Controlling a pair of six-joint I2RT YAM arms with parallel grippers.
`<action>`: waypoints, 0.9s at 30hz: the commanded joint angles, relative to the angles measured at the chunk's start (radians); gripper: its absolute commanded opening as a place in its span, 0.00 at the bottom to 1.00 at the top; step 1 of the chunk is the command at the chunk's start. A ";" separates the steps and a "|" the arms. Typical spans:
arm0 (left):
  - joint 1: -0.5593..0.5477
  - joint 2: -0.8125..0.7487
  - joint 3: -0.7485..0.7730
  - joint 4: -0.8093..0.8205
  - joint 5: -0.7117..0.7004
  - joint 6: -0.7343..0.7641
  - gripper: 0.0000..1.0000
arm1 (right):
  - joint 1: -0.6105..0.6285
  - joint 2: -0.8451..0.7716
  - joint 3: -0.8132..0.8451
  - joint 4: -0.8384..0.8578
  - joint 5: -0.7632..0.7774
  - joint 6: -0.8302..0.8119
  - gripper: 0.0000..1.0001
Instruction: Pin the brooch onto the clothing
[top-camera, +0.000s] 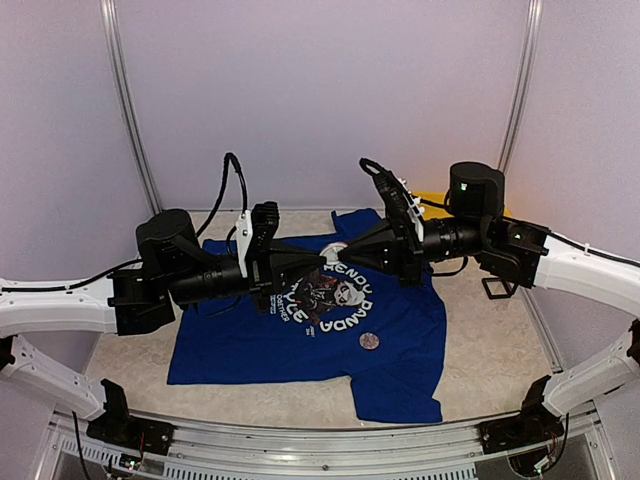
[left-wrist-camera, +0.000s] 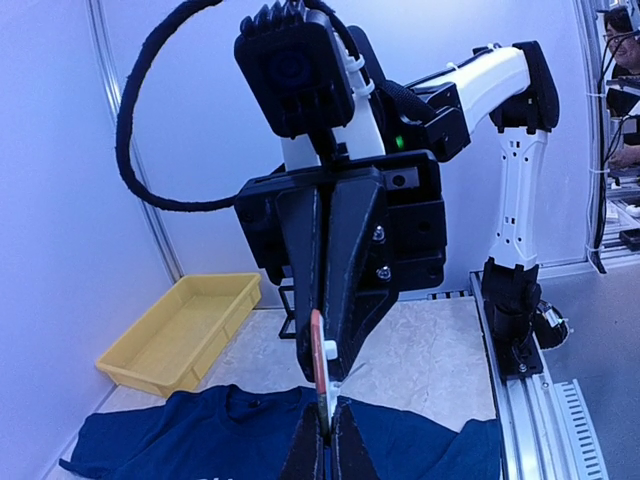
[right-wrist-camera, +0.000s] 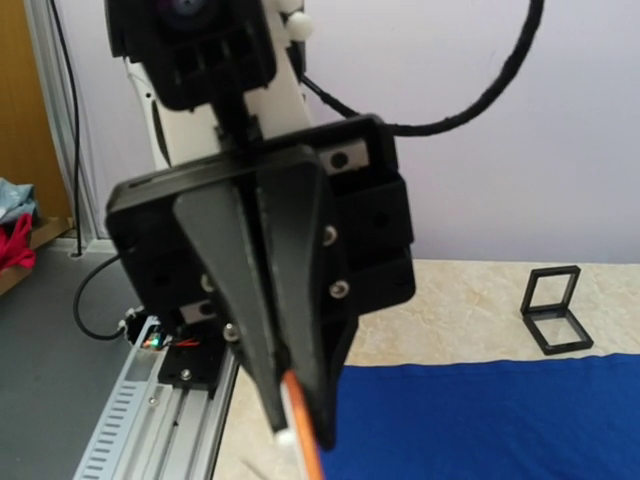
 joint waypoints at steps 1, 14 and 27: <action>-0.006 0.009 0.031 -0.019 0.006 0.000 0.00 | 0.004 0.008 0.023 0.013 0.017 0.024 0.00; 0.182 0.009 -0.121 -0.119 -0.435 -0.415 0.49 | -0.159 0.020 -0.292 0.140 0.220 0.326 0.00; 0.394 0.132 -0.363 -0.241 -0.590 -0.771 0.49 | -0.380 0.216 -0.622 0.414 0.328 0.582 0.00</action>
